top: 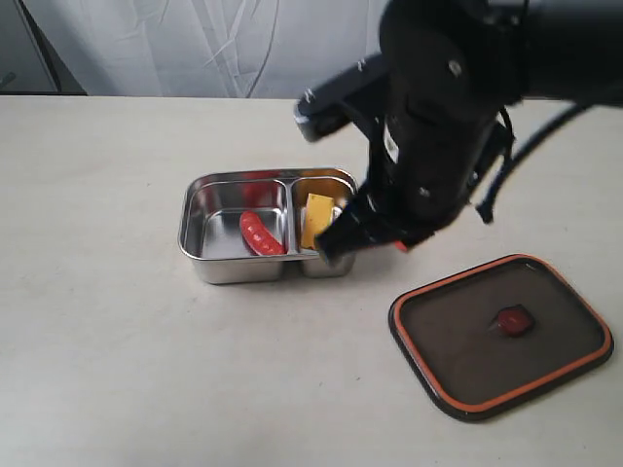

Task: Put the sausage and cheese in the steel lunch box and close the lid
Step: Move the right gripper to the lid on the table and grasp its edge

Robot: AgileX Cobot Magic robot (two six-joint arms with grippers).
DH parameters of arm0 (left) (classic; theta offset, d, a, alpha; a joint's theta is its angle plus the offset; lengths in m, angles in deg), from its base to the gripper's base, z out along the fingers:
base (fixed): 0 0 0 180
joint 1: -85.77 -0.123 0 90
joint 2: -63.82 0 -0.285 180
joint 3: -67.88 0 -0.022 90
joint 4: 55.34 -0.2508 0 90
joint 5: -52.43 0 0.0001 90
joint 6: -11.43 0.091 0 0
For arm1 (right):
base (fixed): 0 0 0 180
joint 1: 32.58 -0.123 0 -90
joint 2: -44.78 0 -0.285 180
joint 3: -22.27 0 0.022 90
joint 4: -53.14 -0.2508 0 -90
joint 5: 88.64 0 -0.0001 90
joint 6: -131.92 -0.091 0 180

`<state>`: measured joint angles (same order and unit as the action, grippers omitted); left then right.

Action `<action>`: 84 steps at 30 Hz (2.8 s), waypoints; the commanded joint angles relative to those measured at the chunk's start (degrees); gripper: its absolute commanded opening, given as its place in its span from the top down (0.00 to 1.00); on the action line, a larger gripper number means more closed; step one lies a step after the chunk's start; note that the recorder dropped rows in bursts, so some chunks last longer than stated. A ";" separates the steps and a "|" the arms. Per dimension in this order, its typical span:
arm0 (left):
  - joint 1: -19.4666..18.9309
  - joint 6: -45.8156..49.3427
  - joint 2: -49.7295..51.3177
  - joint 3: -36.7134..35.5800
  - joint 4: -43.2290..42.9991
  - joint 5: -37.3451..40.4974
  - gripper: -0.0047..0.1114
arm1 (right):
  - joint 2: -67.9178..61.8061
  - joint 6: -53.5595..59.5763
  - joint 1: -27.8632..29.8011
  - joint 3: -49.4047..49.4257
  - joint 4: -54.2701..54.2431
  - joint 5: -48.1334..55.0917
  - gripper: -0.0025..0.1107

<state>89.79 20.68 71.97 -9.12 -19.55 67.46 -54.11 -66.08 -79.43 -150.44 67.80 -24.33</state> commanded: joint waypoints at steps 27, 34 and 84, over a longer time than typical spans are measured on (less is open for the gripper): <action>0.14 -0.20 -0.36 -0.22 23.18 -6.35 0.96 | 1.16 -3.51 0.11 30.26 -1.10 -24.37 0.41; 0.14 -0.28 -0.36 -0.22 29.77 4.38 0.96 | 0.37 -3.51 0.11 30.26 -0.24 -25.65 0.41; 0.14 53.34 -0.36 -0.22 62.90 33.32 0.90 | 18.34 -5.79 -0.58 30.15 -6.91 -27.54 0.99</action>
<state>89.79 69.08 71.83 -9.12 39.44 98.94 -41.31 -72.19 -79.80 -120.13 62.70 -51.12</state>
